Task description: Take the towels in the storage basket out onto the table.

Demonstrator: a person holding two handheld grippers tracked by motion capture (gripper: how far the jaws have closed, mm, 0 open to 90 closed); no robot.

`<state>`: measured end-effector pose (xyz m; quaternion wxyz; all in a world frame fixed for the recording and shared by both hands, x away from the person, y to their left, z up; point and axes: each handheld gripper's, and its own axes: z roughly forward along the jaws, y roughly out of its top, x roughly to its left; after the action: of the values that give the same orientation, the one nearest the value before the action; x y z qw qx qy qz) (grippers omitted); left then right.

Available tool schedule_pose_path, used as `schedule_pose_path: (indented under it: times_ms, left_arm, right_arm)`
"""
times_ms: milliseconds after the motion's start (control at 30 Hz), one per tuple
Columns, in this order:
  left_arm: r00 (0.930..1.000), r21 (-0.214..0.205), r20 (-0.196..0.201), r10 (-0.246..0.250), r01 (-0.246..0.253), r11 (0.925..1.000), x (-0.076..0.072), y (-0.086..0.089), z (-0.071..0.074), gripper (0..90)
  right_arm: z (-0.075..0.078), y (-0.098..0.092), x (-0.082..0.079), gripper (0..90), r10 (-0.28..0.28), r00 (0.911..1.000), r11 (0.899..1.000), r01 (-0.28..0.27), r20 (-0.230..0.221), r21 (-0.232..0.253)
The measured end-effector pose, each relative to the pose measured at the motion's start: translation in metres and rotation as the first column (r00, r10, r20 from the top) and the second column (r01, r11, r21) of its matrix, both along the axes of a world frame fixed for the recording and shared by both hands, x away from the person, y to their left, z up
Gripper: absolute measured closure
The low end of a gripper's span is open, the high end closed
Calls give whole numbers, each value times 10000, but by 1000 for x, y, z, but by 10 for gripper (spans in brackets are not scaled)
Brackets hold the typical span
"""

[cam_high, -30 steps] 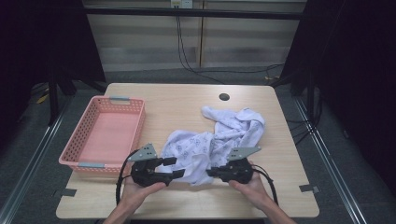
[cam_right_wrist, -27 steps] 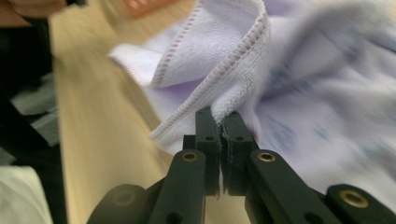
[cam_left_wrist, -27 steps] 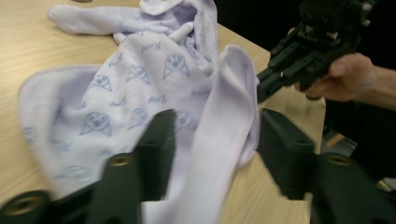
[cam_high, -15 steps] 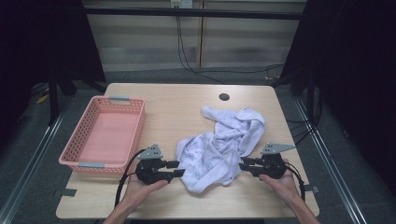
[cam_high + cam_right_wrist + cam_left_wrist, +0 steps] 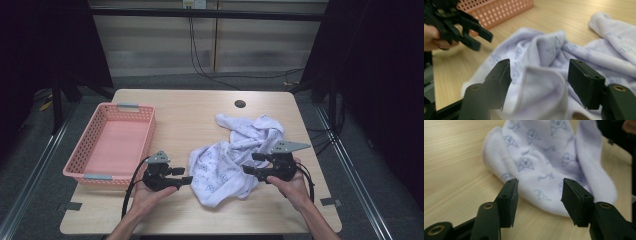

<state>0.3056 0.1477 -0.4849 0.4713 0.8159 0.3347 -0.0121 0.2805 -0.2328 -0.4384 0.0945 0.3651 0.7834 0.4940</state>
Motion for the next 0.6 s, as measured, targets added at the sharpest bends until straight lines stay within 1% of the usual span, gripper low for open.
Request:
schedule_pose_path:
  times_ms: [67,100,133,167,200,233,267,300,333,367,400,433,467,500,533,567,600]
  left_arm:
    - [10000,190,-46,85,-85,9998,2,-1,-3,450]
    - [9999,311,-17,132,-132,9994,3,-3,-4,450]
    - [9999,364,-99,77,-73,9993,4,-6,-6,450]
    - [9999,461,-67,132,-129,9989,4,-8,-7,454]
    - [9998,653,50,192,-194,9977,5,-10,-7,461]
    - [9998,648,-61,163,-159,9978,7,-11,-9,468]
    - [9997,616,-131,188,-180,9979,9,-12,-11,486]
    - [9998,703,-119,164,-155,9974,12,-12,-13,537]
    - [9997,675,-245,20,-4,9977,13,-13,-14,643]
    - [9995,640,-305,-73,92,9979,14,-14,-15,734]
    - [9993,727,-370,-90,116,9973,13,-16,-15,849]
    - [9984,720,-485,-275,310,9969,12,-18,-15,883]
    - [9988,731,-373,-328,355,9967,11,-18,-13,888]
    - [9992,549,-276,-302,317,9980,9,-17,-10,891]
    - [9989,142,-352,-310,315,9994,8,-15,-5,892]
    - [9991,-240,-286,-308,301,9993,7,-12,2,892]
    - [9995,-587,-104,-291,284,9979,4,-8,11,892]
  right_arm:
    - [-1,6,7,310,117,9998,9999,-117,-141,28]
    - [-4,9,10,308,182,9993,9998,-178,-341,116]
    - [-8,11,13,306,204,9988,9998,-204,-439,15]
    - [-13,14,14,317,236,9980,9997,-243,-589,-102]
    - [-16,16,14,358,210,9974,9996,-221,-689,-151]
    - [-19,17,13,416,127,9971,9994,-150,-753,-304]
    - [-21,18,12,478,72,9963,9981,-124,-861,-601]
    - [-23,18,10,575,113,9964,9966,-182,-845,-808]
    - [-24,16,6,667,128,9969,9968,-189,-781,-777]
    - [-24,14,4,713,150,9969,9971,-207,-779,-738]
    - [-23,11,1,760,244,9969,9976,-292,-750,-633]
    - [-22,8,-3,791,235,9971,9985,-270,-717,-484]
    - [-19,4,-8,813,232,9974,9993,-251,-677,-282]
    - [-18,0,-11,830,242,9976,9996,-251,-650,-135]
    - [-15,-3,-14,835,173,9982,9998,-179,-566,-114]
    - [-13,-7,-17,836,156,9986,9999,-157,-506,-13]
    - [-11,-11,-20,837,109,9989,9999,-104,-465,111]
